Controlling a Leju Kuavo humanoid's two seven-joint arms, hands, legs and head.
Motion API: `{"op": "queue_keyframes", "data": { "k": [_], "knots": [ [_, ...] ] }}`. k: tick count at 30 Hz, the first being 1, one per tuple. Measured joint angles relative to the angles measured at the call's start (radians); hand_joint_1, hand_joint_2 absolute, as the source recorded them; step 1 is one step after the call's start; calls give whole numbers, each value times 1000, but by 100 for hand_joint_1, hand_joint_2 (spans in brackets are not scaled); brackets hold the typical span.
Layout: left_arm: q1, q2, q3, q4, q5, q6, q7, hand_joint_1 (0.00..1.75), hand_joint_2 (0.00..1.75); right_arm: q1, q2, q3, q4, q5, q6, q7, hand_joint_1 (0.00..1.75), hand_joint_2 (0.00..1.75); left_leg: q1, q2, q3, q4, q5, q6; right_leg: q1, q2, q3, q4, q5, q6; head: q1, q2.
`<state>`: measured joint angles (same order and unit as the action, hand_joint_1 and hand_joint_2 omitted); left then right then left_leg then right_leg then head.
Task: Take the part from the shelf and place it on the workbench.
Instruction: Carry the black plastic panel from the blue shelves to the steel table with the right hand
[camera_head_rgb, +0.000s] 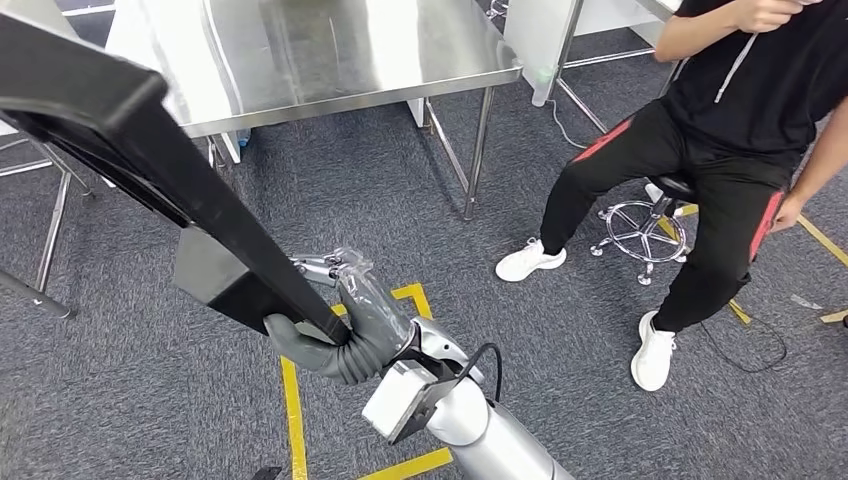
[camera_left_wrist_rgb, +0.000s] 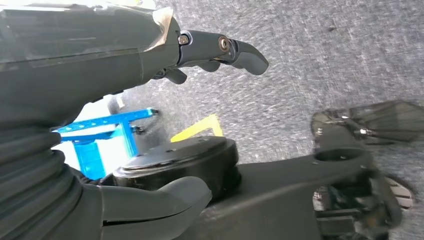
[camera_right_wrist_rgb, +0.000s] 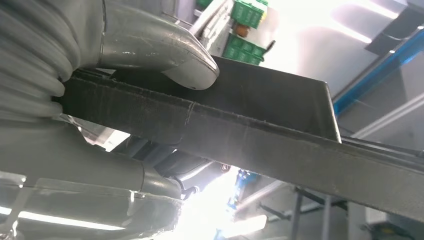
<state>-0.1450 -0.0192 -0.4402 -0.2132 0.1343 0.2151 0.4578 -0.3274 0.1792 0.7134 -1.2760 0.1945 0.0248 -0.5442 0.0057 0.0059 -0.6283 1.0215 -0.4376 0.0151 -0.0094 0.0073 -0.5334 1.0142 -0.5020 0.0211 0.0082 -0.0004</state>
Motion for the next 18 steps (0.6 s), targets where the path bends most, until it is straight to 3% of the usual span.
{"op": "queue_keyframes", "data": {
  "k": [3,4,6,8,9,11,12,14,16,18],
  "knots": [
    [0,0,0,0,0,-1,0,0,175,-3,0,0,0,0,0,0,175,175,1,-6,21,-13,-5,21,1,-2,-9,33,-14,12,1,0],
    [0,0,0,0,0,-2,0,0,175,-5,0,0,0,0,0,0,175,175,2,-7,30,-16,-7,27,0,-2,-32,75,-29,12,1,0],
    [-1,0,0,0,0,-5,0,0,175,-7,-3,0,1,0,0,-1,175,175,1,-9,39,-17,-15,35,0,-3,-109,200,-65,5,2,0],
    [0,0,0,0,-1,-7,0,0,175,-5,-6,0,2,0,0,-1,175,175,-1,-12,48,-17,-25,38,0,-3,-174,273,-74,7,2,0],
    [0,0,0,0,-2,-8,0,0,175,-5,-7,-1,2,0,0,-1,175,175,-2,-14,54,-16,-30,37,0,-3,-182,259,-56,13,2,0],
    [1,0,0,0,-2,-8,0,0,175,-5,-8,-1,2,0,0,-1,175,175,-3,-18,71,-17,-43,33,0,-3,-148,137,19,29,2,0],
    [1,-1,0,0,-3,-8,0,0,175,-6,-8,-1,2,0,0,-1,175,175,-4,-20,79,-16,-50,29,1,-3,-127,74,46,28,2,0],
    [0,-1,0,0,-3,-8,0,0,175,-6,-7,-2,2,0,0,0,175,175,-6,-22,87,-14,-62,18,5,-2,-100,5,67,11,2,0],
    [-2,-2,0,0,-3,-8,0,0,175,-7,-3,-3,2,0,0,1,175,175,-5,-21,93,-9,-68,8,5,0,-86,0,65,-10,2,0],
    [-4,-2,0,0,-4,-8,0,0,175,-9,2,-5,1,0,0,2,175,175,0,-17,86,22,-76,-1,0,2,-67,-6,64,-24,3,0]
  ]
}}
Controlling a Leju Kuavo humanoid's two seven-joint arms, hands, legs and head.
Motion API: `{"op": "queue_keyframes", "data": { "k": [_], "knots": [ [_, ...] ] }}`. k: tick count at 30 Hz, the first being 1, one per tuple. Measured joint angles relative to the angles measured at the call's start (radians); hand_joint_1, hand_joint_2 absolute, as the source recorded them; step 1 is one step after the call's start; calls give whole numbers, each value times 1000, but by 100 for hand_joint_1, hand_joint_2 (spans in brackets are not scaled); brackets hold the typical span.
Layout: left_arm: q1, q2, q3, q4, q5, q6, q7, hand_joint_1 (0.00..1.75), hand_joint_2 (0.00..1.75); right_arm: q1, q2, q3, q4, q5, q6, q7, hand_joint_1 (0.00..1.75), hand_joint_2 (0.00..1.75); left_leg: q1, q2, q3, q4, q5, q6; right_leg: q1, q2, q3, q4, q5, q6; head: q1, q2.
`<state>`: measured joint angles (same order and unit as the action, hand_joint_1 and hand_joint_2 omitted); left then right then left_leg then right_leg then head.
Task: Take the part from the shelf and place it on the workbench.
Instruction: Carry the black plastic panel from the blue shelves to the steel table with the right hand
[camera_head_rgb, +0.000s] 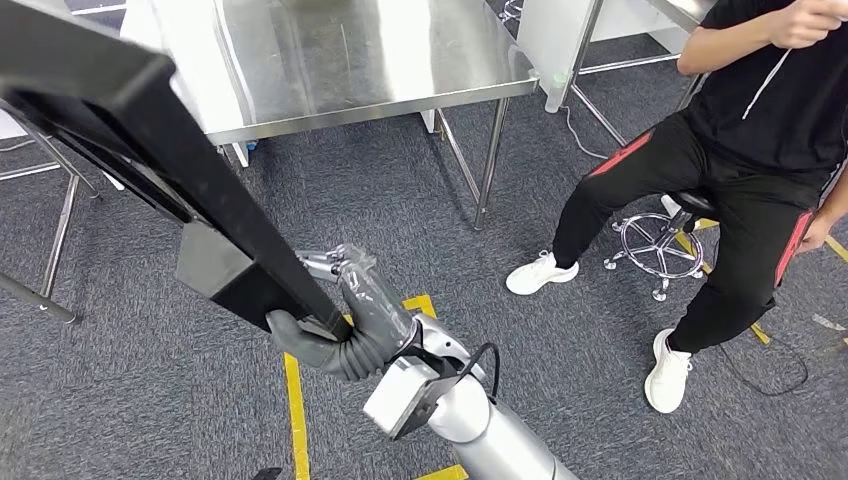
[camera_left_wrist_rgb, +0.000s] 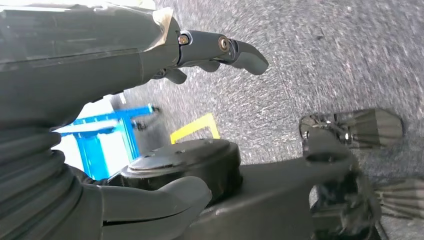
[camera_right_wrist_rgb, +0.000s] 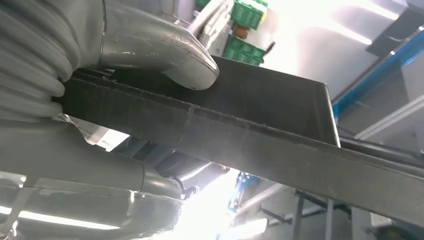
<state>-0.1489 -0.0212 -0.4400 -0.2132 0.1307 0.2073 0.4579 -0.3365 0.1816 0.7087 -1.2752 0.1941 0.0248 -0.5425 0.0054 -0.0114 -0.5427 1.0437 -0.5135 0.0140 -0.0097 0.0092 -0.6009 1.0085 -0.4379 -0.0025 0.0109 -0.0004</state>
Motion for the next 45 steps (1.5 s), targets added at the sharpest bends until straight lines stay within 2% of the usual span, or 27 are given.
{"op": "queue_keyframes", "data": {
  "k": [2,5,6,7,8,10,11,14,16,18,20,22,23,26,27,29,31,33,35,37,38,39,40,41,42,43,45],
  "knots": [
    [-2,0,0,0,-1,0,0,0,175,-2,4,0,0,0,0,0,175,175,4,4,-34,64,-20,-9,-3,0,16,-3,-6,-11,0,0],
    [-1,-1,0,0,-1,0,0,0,175,1,5,0,1,0,0,0,175,175,10,4,-127,192,-68,-23,-3,1,27,-3,-19,-18,0,0],
    [1,-1,0,0,-1,1,0,0,175,3,5,-1,1,0,0,0,175,175,12,5,-157,215,-72,-27,-3,3,32,-3,-24,-18,0,0],
    [1,0,0,0,-1,1,0,0,175,4,5,-1,1,1,0,0,175,175,14,6,-169,208,-57,-30,-3,4,38,-3,-30,-17,0,0],
    [2,0,0,0,-1,1,0,0,175,5,5,-1,1,1,0,0,175,175,16,7,-166,170,-23,-30,-3,5,46,-3,-36,-15,0,0],
    [1,2,0,0,-2,1,0,0,175,5,7,-1,1,2,0,0,175,175,15,12,-126,50,62,-24,-3,6,65,-4,-49,-8,0,0],
    [1,2,0,0,-2,0,0,0,175,5,8,-1,1,3,0,0,175,175,12,14,-110,5,77,-19,-2,6,72,-4,-55,-4,0,0],
    [1,4,0,0,-2,0,0,0,175,5,10,-1,1,4,0,0,175,175,0,15,-89,-23,61,6,3,5,79,2,-65,16,0,0],
    [3,4,0,1,-2,0,0,0,175,2,12,-1,1,4,0,2,175,175,1,14,-72,-31,74,21,5,2,77,23,-74,29,1,0],
    [2,3,0,1,-2,-1,0,0,175,-6,12,0,1,5,2,3,175,175,3,13,-57,-36,73,30,4,0,36,97,-100,32,1,0],
    [1,4,1,1,-2,-2,0,0,175,-11,12,0,2,6,3,5,175,175,2,13,-52,-35,66,35,3,0,-39,213,-137,30,1,0],
    [4,5,1,1,-2,-2,0,0,175,-10,11,0,4,7,3,8,175,175,2,10,-44,-35,57,36,1,0,-94,263,-153,33,1,0],
    [5,6,1,1,-3,-2,0,0,175,-10,10,0,6,8,3,9,175,175,2,7,-39,-35,52,35,0,0,-98,241,-138,39,1,0],
    [7,6,1,1,-4,-5,0,0,175,-11,11,0,7,11,3,14,175,175,2,2,-20,-35,37,28,-4,-1,-58,92,-44,63,2,0],
    [7,6,1,1,-5,-6,0,0,175,-11,11,0,7,12,3,16,175,175,1,1,-15,-34,31,24,-4,-2,-48,54,-25,61,2,0],
    [6,7,1,1,-6,-8,0,0,175,-11,13,0,7,13,3,20,175,175,-2,1,-8,-31,21,12,-3,-5,-32,14,-6,41,2,0],
    [5,7,0,1,-7,-10,0,0,175,-12,17,0,6,14,3,23,175,175,0,4,-3,-23,14,0,-3,-3,-19,12,-5,15,2,0],
    [4,6,0,1,-9,-11,0,0,175,-12,21,-1,5,14,2,23,175,175,4,6,-15,13,1,-10,-7,0,-2,10,-5,0,1,0],
    [2,5,0,1,-9,-11,0,0,175,-12,25,-1,5,14,2,24,175,175,7,8,-69,107,-35,-19,-7,0,12,9,-12,-11,1,0],
    [2,4,0,1,-9,-11,0,0,175,-10,25,-1,5,14,2,24,175,175,9,8,-143,211,-73,-25,-4,1,17,9,-20,-17,1,0],
    [3,4,0,1,-9,-11,0,0,175,-9,25,-1,5,14,2,24,175,175,9,8,-167,229,-72,-26,-3,3,21,9,-25,-18,1,0],
    [3,4,0,1,-9,-11,0,0,175,-9,25,-1,5,14,2,24,175,175,9,8,-174,215,-52,-24,-3,4,26,9,-30,-17,1,0],
    [4,4,0,1,-9,-11,0,0,175,-9,26,-1,5,14,2,24,175,175,9,8,-162,168,-14,-21,-2,6,34,9,-36,-15,1,0],
    [4,4,0,1,-9,-11,0,0,175,-9,26,-1,5,14,2,24,175,175,8,9,-139,103,30,-15,-2,7,42,9,-42,-12,1,0],
    [3,5,0,1,-9,-11,0,0,175,-9,26,-1,5,14,2,24,175,175,5,12,-116,46,56,-10,-1,7,49,8,-47,-9,1,0],
    [3,5,0,1,-9,-11,0,0,175,-10,27,-1,5,15,2,24,175,175,1,13,-98,6,64,-4,0,7,53,8,-52,-4,1,0],
    [2,6,0,1,-10,-11,0,0,175,-10,27,-1,5,15,2,25,175,175,-8,15,-83,-17,53,9,4,7,59,10,-56,8,1,0]
  ]
}}
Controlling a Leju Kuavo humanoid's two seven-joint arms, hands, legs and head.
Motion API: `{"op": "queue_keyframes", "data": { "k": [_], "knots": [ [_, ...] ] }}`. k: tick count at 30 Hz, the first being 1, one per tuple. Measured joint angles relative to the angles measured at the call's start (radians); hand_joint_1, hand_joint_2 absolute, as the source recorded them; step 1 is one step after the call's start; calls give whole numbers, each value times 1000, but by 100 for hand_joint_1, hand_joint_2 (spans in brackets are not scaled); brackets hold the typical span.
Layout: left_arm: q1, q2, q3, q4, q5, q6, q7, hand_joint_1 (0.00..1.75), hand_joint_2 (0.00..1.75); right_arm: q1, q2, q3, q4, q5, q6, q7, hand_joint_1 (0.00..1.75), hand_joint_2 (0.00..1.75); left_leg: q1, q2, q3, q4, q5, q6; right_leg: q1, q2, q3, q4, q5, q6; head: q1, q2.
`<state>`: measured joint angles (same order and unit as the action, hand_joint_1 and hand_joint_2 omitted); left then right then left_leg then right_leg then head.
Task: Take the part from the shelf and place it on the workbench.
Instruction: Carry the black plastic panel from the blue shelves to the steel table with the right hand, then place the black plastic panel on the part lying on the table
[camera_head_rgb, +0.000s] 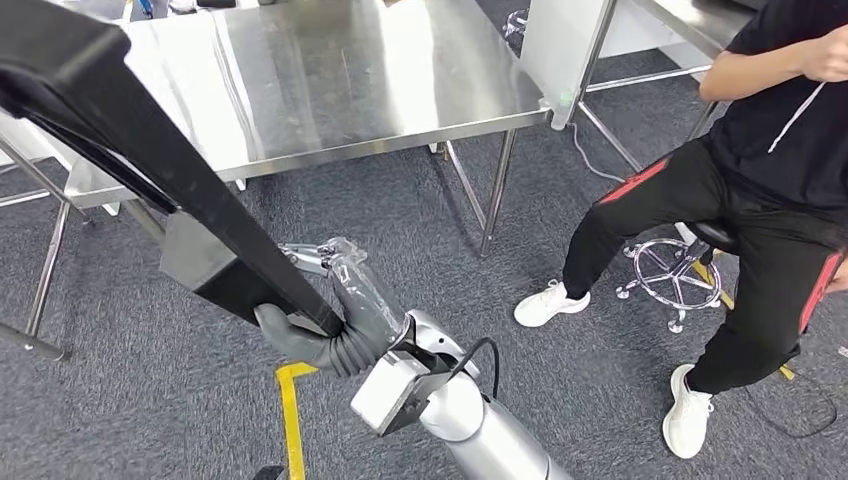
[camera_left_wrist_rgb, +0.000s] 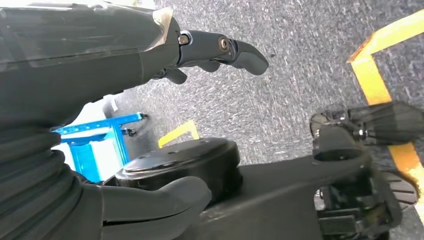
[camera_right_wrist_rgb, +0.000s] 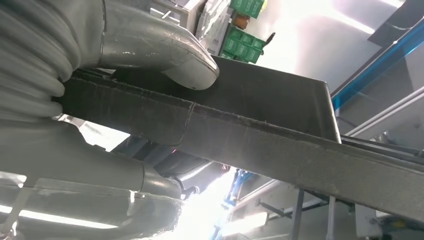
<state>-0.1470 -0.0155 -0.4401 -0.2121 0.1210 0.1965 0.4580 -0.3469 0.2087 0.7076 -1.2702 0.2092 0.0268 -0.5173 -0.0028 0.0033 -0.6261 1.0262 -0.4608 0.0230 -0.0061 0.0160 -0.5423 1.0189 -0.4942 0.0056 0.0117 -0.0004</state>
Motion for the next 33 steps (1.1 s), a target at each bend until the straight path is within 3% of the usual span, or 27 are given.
{"op": "queue_keyframes", "data": {
  "k": [2,4,6,8,9,10,12,14,16,18,20,23,24,25,27,28,30,33],
  "knots": [
    [1,0,0,0,0,0,0,0,175,0,1,0,0,1,-1,2,175,175,0,-1,18,-10,9,14,3,-1,3,13,-4,13,0,0],
    [0,0,1,0,1,1,0,0,175,-1,1,0,-1,3,-2,2,175,175,3,-1,37,-18,10,24,3,-3,-23,66,-25,17,1,0],
    [1,0,1,0,3,2,0,0,175,6,-1,1,-2,8,-4,2,175,175,4,-2,45,-20,5,28,1,-4,-92,176,-62,15,2,0],
    [8,-1,1,0,6,7,0,0,175,22,-7,1,-2,17,-6,0,175,175,4,-4,52,-20,-5,28,-1,-5,-159,258,-79,23,2,0],
    [12,-2,1,0,6,9,0,0,175,29,-9,1,-2,20,-7,-2,175,175,4,-6,58,-20,-11,27,-2,-5,-172,255,-66,31,2,0],
    [16,-2,1,0,7,11,0,0,175,33,-11,1,-2,22,-8,-4,175,175,4,-8,65,-20,-17,25,-3,-5,-166,214,-37,41,2,0],
    [21,-5,1,1,8,12,0,0,175,34,-11,2,-2,23,-10,-6,175,175,5,-11,86,-19,-33,18,-7,-6,-125,85,37,57,2,0],
    [22,-6,2,1,8,13,0,0,175,32,-11,2,-2,24,-10,-6,175,175,5,-11,97,-20,-47,5,-3,-11,-97,13,62,40,2,0],
    [22,-7,2,1,7,13,0,0,175,28,-9,2,-4,24,-11,-6,175,175,5,-9,103,-15,-55,-7,-1,-12,-87,6,55,9,1,0],
    [21,-8,2,1,6,13,0,0,175,21,-5,2,-8,23,-13,-6,175,175,10,-7,99,10,-62,-16,-6,-9,-69,2,56,-7,-1,0],
    [19,-8,1,1,6,13,0,0,175,15,-2,2,-9,22,-14,-6,175,175,14,-6,52,92,-84,-25,-8,-8,-53,0,50,-18,-1,0],
    [20,-8,1,1,6,12,0,0,175,12,0,2,-9,20,-15,-4,175,175,15,-6,-71,255,-138,-34,-5,-5,-40,0,35,-27,-2,0],
    [21,-8,1,1,6,12,0,0,175,12,0,2,-8,20,-15,-3,175,175,15,-6,-95,266,-133,-33,-4,-3,-33,0,29,-27,-2,0],
    [21,-8,1,1,6,12,0,0,175,12,0,2,-8,19,-15,-3,175,175,14,-6,-100,241,-105,-30,-3,-2,-25,0,23,-26,-2,0],
    [21,-6,1,1,6,12,0,0,175,11,0,2,-8,19,-15,-3,175,175,9,-4,-67,119,-10,-13,-1,0,-7,-1,10,-24,-1,0],
    [21,-5,1,1,6,12,0,0,175,11,0,2,-8,19,-15,-3,175,175,4,-1,-46,60,20,-3,1,0,-1,-1,4,-21,-1,0],
    [19,-2,1,1,5,12,0,0,175,9,1,2,-8,19,-16,-3,175,175,-7,4,-22,0,35,13,3,0,6,-2,-4,-11,-1,0],
    [18,-3,2,1,4,13,0,0,175,5,0,2,-7,18,-16,-2,175,175,-8,4,6,-19,35,27,9,-2,16,10,-7,11,-1,0]
  ]
}}
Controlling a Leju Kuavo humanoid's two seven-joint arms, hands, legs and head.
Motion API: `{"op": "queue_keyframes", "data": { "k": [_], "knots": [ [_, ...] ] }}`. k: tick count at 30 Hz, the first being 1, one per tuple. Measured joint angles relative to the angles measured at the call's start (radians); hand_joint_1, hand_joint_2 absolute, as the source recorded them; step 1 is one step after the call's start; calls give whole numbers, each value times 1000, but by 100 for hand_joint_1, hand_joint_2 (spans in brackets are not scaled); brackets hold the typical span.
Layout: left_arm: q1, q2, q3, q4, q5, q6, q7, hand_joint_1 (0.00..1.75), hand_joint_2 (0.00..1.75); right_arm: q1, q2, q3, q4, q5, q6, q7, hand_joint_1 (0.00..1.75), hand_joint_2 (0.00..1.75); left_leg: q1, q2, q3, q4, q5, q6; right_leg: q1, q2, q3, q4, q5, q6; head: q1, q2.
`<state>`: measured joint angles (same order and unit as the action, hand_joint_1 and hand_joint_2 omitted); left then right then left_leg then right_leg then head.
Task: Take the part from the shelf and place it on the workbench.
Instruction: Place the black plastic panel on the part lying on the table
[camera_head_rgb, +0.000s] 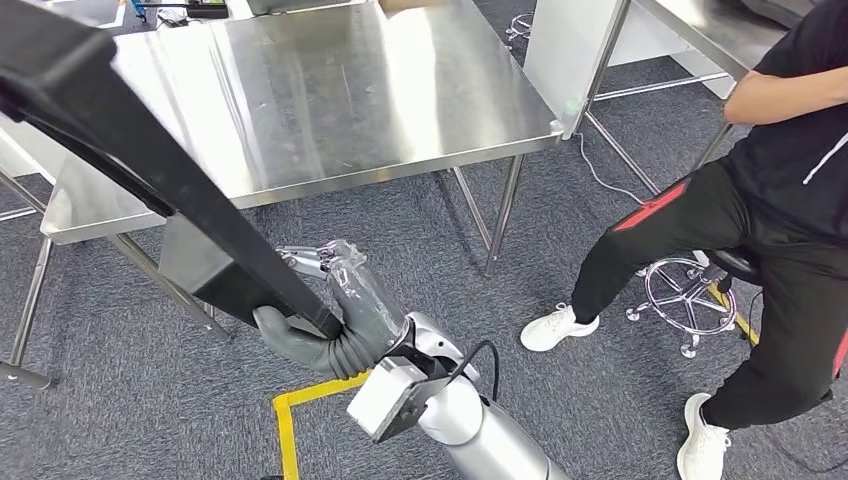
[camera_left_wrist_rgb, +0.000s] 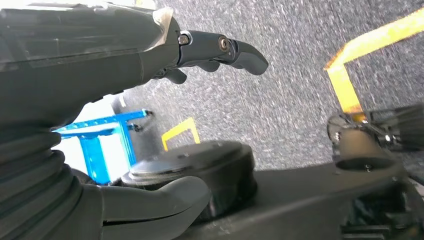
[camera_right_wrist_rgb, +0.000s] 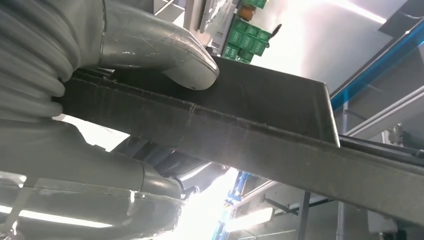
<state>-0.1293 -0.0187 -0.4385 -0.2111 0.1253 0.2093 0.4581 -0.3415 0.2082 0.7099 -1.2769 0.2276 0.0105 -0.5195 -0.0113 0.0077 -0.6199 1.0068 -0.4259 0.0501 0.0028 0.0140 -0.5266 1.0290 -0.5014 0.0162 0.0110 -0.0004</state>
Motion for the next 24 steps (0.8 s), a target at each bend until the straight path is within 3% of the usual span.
{"op": "queue_keyframes", "data": {
  "k": [2,5,6,7,9,10,12,14,16,17,20,21,22,24],
  "knots": [
    [-3,-1,1,0,-1,1,0,0,175,-6,-2,0,0,-1,0,0,175,175,5,0,23,-10,0,8,-1,-2,-25,54,-21,10,1,0],
    [-8,-5,1,0,0,1,0,0,175,-11,-9,1,4,-2,1,0,175,175,6,-2,34,-12,-11,13,-8,-3,-138,220,-76,12,2,0],
    [-8,-6,1,0,0,1,0,0,175,-11,-11,1,6,-3,3,0,175,175,7,-4,38,-12,-16,12,-11,-3,-166,246,-80,16,2,0],
    [-7,-7,2,0,1,1,0,0,175,-11,-12,1,8,-4,6,0,175,175,8,-6,43,-11,-21,9,-14,-4,-177,238,-67,25,2,0],
    [-6,-8,4,0,3,2,0,0,175,-13,-13,1,12,-5,13,0,175,175,12,-10,59,-10,-35,0,-23,-5,-147,123,10,52,2,0],
    [-6,-9,6,0,3,2,0,0,175,-15,-13,1,14,-6,15,0,175,175,12,-12,68,-9,-43,-7,-24,-6,-128,60,41,57,2,0],
    [-6,-9,8,0,4,3,0,0,175,-19,-12,1,18,-8,17,0,175,175,11,-13,75,-6,-56,-20,-22,-8,-101,-9,69,38,2,0],
    [-7,-9,9,0,6,6,0,0,175,-24,-9,1,20,-10,17,1,175,175,12,-13,78,-2,-63,-31,-19,-8,-90,-15,68,10,3,0],
    [-8,-9,10,0,8,8,0,0,175,-31,-1,0,21,-11,17,1,175,175,17,-12,66,28,-67,-39,-24,-5,-76,-19,69,-3,3,0],
    [-8,-10,12,0,8,9,0,0,175,-36,3,0,21,-11,17,0,175,175,19,-11,44,66,-73,-44,-26,-4,-67,-21,66,-9,2,0],
    [-7,-10,14,0,9,10,0,0,175,-41,10,0,27,-6,17,-2,175,175,25,-11,-74,236,-125,-58,-26,-4,-49,-23,53,-25,2,0],
    [-6,-10,15,0,10,10,0,0,175,-41,11,1,29,-3,17,-2,175,175,26,-11,-107,266,-137,-61,-25,-4,-45,-23,49,-27,2,0],
    [-5,-10,15,0,10,10,0,0,175,-41,12,1,31,0,17,-2,175,175,27,-11,-125,266,-129,-62,-25,-3,-39,-23,44,-27,2,0],
    [-5,-9,16,0,11,10,0,0,175,-41,13,3,33,4,15,-2,175,175,29,-7,-106,172,-51,-60,-25,-3,-24,-23,32,-23,2,0]
  ]
}}
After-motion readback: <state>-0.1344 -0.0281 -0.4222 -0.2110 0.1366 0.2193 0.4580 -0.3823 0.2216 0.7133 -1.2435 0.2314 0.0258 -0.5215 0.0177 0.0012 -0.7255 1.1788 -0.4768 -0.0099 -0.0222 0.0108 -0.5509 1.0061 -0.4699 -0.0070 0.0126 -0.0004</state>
